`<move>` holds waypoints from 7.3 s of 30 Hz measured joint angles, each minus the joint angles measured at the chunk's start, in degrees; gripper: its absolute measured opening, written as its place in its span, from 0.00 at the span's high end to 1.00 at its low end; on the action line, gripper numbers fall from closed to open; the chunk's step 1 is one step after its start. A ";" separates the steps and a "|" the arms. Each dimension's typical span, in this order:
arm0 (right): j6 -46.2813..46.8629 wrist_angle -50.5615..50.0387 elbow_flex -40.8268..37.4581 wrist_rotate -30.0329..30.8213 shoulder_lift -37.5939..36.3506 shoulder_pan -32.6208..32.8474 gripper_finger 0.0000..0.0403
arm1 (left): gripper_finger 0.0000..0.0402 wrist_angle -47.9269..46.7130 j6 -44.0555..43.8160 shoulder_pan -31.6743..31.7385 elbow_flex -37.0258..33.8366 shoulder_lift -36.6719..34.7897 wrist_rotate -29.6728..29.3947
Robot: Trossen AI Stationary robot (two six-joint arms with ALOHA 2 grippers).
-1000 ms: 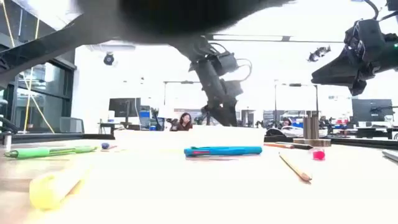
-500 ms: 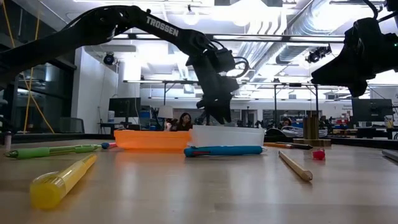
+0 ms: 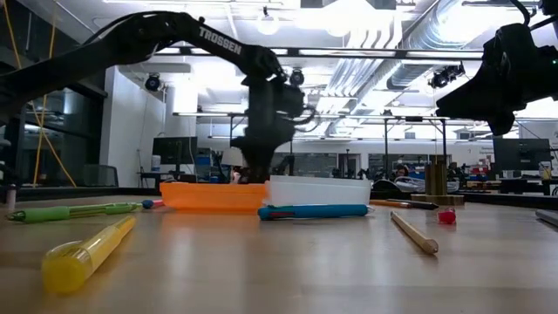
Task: Pick & place school supplies into a supply box
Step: Put the yellow pen into the supply box
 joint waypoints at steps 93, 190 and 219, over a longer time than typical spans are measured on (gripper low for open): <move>-56.85 -14.97 60.16 -41.26 86.17 -45.68 0.79 | 0.48 7.40 18.53 15.35 -2.58 -12.52 10.68; -87.54 -33.24 85.50 -35.08 118.33 -45.66 0.86 | 0.48 50.08 -9.02 7.00 -84.72 -82.64 -2.41; -77.77 -36.69 93.47 -33.84 118.77 -47.03 0.99 | 0.48 44.07 -9.03 7.00 -84.67 -82.64 -1.80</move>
